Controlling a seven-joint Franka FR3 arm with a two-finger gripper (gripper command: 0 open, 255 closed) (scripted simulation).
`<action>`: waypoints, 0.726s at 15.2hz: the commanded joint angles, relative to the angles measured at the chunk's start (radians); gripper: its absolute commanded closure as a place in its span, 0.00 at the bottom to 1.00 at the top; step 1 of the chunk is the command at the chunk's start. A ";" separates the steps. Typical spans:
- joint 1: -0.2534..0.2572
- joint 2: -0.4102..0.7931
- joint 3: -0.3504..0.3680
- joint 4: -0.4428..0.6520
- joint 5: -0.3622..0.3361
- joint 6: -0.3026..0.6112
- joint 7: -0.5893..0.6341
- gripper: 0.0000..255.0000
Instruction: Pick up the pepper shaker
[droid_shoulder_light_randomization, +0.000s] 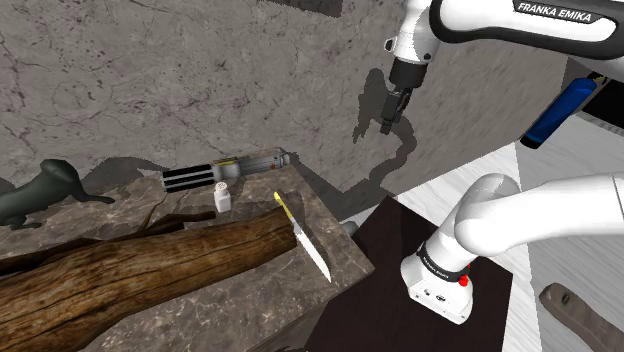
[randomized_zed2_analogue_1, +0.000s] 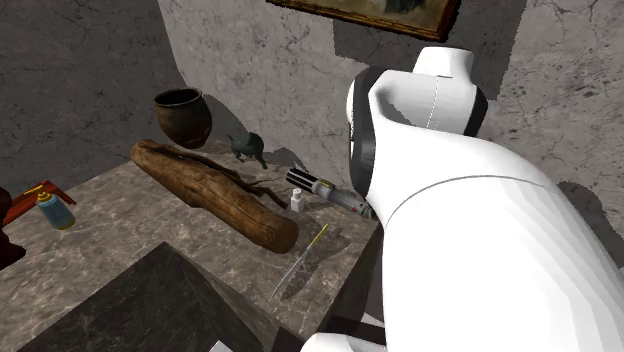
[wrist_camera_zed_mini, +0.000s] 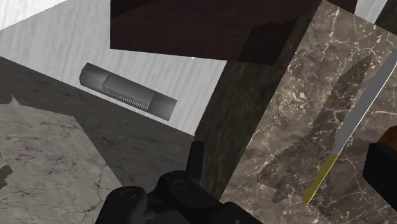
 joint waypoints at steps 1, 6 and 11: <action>0.000 0.000 0.000 0.000 0.000 0.000 0.000 0.00; 0.034 0.097 0.082 -0.016 0.047 0.141 0.080 0.00; 0.062 0.224 0.161 0.003 0.075 0.277 0.159 0.00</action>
